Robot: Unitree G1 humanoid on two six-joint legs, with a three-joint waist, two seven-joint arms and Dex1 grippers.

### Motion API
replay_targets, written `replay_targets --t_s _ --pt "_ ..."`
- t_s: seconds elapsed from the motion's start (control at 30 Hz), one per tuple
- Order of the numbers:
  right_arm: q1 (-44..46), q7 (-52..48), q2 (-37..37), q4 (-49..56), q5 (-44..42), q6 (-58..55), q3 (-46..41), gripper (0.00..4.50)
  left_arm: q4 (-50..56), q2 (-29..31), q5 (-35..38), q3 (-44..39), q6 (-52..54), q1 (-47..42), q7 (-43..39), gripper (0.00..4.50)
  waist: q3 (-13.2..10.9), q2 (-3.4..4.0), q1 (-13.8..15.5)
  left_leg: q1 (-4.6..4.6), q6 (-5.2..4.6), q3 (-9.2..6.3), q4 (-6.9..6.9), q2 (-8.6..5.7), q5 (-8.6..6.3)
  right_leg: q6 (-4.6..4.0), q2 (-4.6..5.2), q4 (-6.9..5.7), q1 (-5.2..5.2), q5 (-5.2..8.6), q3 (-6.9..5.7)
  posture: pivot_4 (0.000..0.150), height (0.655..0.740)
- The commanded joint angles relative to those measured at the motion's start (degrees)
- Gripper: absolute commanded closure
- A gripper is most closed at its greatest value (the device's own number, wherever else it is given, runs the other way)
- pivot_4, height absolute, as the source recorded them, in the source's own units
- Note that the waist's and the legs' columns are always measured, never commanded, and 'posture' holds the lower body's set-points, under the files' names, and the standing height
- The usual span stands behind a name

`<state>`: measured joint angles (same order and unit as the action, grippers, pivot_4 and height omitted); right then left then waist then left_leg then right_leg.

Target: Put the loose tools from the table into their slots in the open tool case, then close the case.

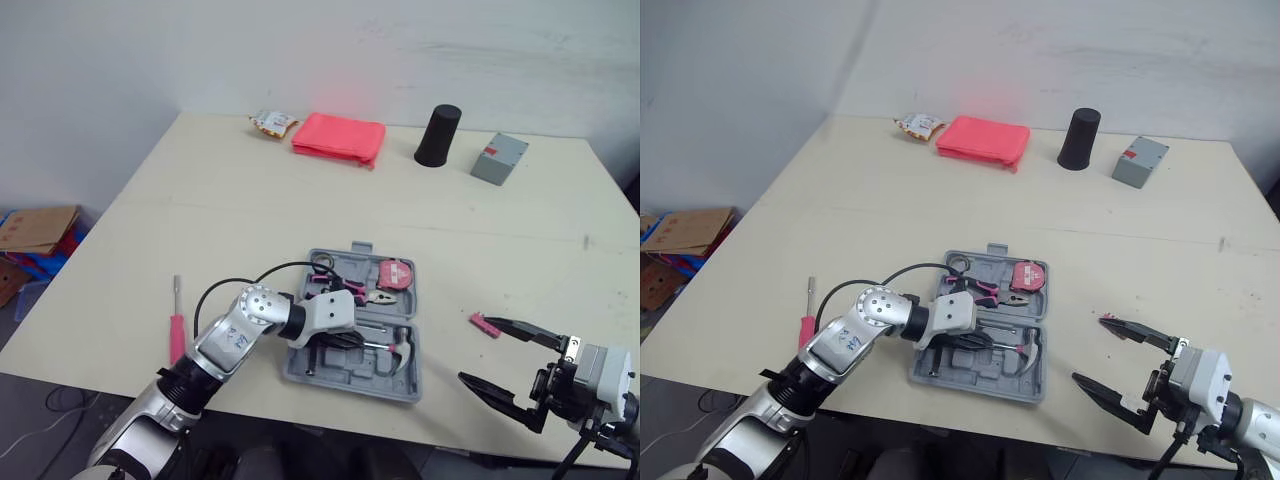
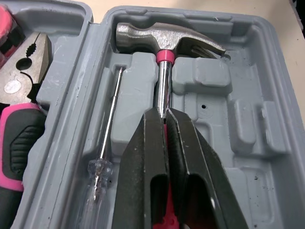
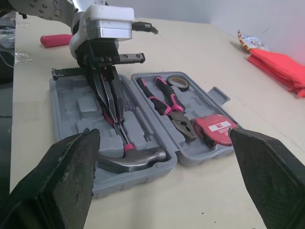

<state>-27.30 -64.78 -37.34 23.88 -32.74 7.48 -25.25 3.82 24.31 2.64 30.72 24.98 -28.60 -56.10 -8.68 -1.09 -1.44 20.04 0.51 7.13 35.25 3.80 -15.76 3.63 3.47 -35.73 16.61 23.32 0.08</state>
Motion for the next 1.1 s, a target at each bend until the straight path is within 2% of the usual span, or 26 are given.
replay_targets --t_s 0.03,0.17,0.2,0.27,0.3,0.37,0.47,0.57,0.63,0.73,0.83,0.93,1.1 --pt "0.5 0.2 -0.3 0.3 -0.5 0.7 -1.2 0.0 -7.4 0.0 -2.6 -0.6 -4.9 3.2 2.9 4.41 0.1 0.07 0.0 0.02 -0.02 0.0 -0.03 -0.01 0.0 0.0 0.02 0.09 0.0 0.0 0.0 0.15 0.74" --pt "0.5 -1.2 -1.4 -1.7 -0.9 1.5 -3.8 0.0 -4.4 -0.2 4.9 -10.4 -20.3 4.2 -0.2 4.41 -0.2 0.34 0.0 0.27 -0.16 0.01 -0.05 -0.08 0.01 0.07 0.1 0.16 0.22 -0.04 -0.01 0.15 0.74" --pt "0.6 -1.6 -1.7 -2.2 -1.0 1.7 -4.4 0.0 -4.1 0.0 6.2 -12.1 -23.1 4.3 -0.9 4.41 -0.3 0.27 -0.1 0.37 -0.16 0.01 -0.05 -0.08 0.03 0.08 0.1 0.11 0.49 -0.05 -0.02 0.15 0.74" --pt "0.5 -3.0 -2.8 -4.2 -1.3 2.1 -6.4 0.0 -3.1 1.2 8.9 -17.6 -28.5 4.6 -0.8 4.41 -0.4 0.17 0.0 1.06 -0.44 -0.02 -0.03 -0.1 0.39 0.8 0.07 -0.09 1.42 -0.56 -0.15 0.15 0.74" --pt "0.8 -3.8 -3.5 -5.8 -1.5 2.4 -7.6 0.0 -1.7 2.7 10.9 -20.2 -29.6 5.3 -2.0 4.17 -0.5 0.19 0.0 1.4 -0.38 0.0 -0.03 -0.1 0.4 0.94 0.05 -0.16 1.79 -0.63 -0.15 0.15 0.74" --pt "1.7 -5.8 -5.2 -9.9 -1.8 3.3 -10.2 0.0 1.7 6.8 15.3 -25.9 -27.2 7.8 -3.5 3.6 -0.6 0.19 -0.2 1.59 -0.13 0.02 -0.04 -0.08 0.48 0.91 -0.02 -0.13 1.97 -0.56 -0.16 0.15 0.74" --pt "3.2 -8.6 -7.2 -17.0 -1.6 5.7 -13.9 0.0 4.5 13.4 19.6 -37.1 -19.0 11.9 0.4 2.19 -0.7 0.21 -0.1 1.54 0.09 0.07 -0.07 -0.06 0.35 0.98 -0.09 -0.12 1.97 -0.27 -0.1 0.15 0.74" --pt "5.0 -10.6 -8.6 -24.4 -0.7 8.7 -16.4 0.0 1.1 18.6 21.2 -48.7 -17.4 17.5 2.5 0.78 -1.3 0.19 -0.2 1.53 0.11 0.06 -0.08 -0.06 0.25 1.06 -0.11 -0.12 1.97 -0.13 -0.09 0.15 0.74" --pt "6.7 -12.0 -9.4 -30.7 0.3 11.5 -17.1 0.0 -3.7 21.1 20.7 -55.8 -20.1 22.2 2.2 0.04 -1.5 0.13 -0.3 1.53 0.09 0.08 -0.07 -0.07 0.22 1.07 -0.1 -0.11 1.97 -0.12 -0.08 0.15 0.74" --pt "10.0 -13.3 -11.8 -43.7 2.7 16.7 -17.8 0.0 -16.7 25.5 19.2 -64.8 -26.9 30.2 -1.1 0.04 -1.8 -0.05 -0.7 1.35 0.04 0.37 -0.08 -0.08 0.15 1.07 -0.07 -0.13 1.95 -0.12 0.12 0.15 0.74" --pt "12.4 -13.8 -14.4 -54.6 4.3 21.5 -18.5 0.0 -27.0 27.9 18.6 -70.8 -31.6 34.8 -0.1 0.04 -2.0 -0.26 -1.1 1.26 0.0 0.44 -0.09 -0.06 -0.05 1.04 -0.02 -0.15 1.97 -0.1 0.16 0.15 0.74" --pt "13.5 -14.5 -16.1 -60.9 4.5 24.3 -18.7 0.0 -32.0 28.2 18.1 -74.4 -35.0 37.4 2.5 0.04 -2.0 -0.29 -0.8 1.23 -0.24 0.43 -0.08 -0.09 -0.29 1.03 0.13 -0.16 1.92 -0.11 0.12 0.15 0.74" --pt "17.4 -11.6 -17.0 -66.7 4.2 26.1 -18.3 0.0 -36.4 27.5 18.1 -76.9 -37.8 40.4 5.3 0.04 -2.0 -0.29 -1.0 1.18 0.12 0.38 -0.12 -0.06 -0.5 0.95 0.15 -0.24 1.96 -0.07 0.06 0.15 0.74"
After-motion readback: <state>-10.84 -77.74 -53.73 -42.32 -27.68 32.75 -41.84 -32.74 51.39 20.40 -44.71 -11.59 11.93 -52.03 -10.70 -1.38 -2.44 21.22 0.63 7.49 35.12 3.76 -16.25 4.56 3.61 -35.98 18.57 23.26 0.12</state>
